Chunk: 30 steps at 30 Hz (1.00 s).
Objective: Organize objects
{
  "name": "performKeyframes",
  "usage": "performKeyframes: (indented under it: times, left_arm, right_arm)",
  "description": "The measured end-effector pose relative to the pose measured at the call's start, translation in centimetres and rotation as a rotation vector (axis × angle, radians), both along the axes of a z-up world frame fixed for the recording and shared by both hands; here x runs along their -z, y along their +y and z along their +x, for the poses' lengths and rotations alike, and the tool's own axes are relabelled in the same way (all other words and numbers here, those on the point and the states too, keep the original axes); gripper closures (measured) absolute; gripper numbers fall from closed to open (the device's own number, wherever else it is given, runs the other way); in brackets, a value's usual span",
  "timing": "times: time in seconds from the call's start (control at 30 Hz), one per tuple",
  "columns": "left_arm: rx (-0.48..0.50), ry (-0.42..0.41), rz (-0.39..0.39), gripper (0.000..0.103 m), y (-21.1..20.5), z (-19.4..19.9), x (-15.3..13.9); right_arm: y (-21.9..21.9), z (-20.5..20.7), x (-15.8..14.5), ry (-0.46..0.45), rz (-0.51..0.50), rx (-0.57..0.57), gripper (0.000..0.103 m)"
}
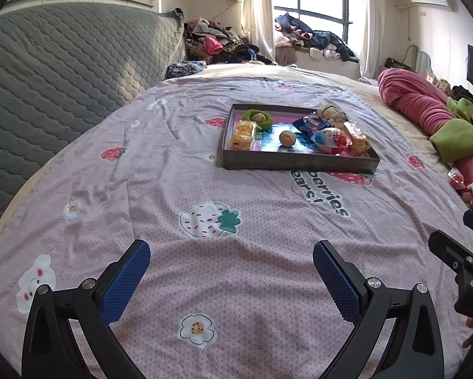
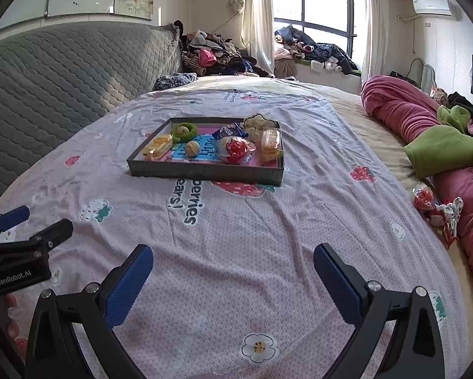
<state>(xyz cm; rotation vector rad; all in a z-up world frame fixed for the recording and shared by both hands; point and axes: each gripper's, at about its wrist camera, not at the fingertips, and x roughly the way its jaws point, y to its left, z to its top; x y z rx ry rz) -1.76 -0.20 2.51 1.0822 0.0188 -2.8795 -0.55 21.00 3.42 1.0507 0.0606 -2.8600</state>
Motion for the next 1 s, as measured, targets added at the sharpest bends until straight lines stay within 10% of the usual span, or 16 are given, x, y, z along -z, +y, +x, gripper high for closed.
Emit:
performKeyframes:
  times: [1.0]
  left_arm:
    - [0.000, -0.018, 0.002, 0.000, -0.4, -1.8, 3.7]
  right_arm:
    - [1.9, -1.1, 4.4, -0.028, -0.011, 0.028, 0.001]
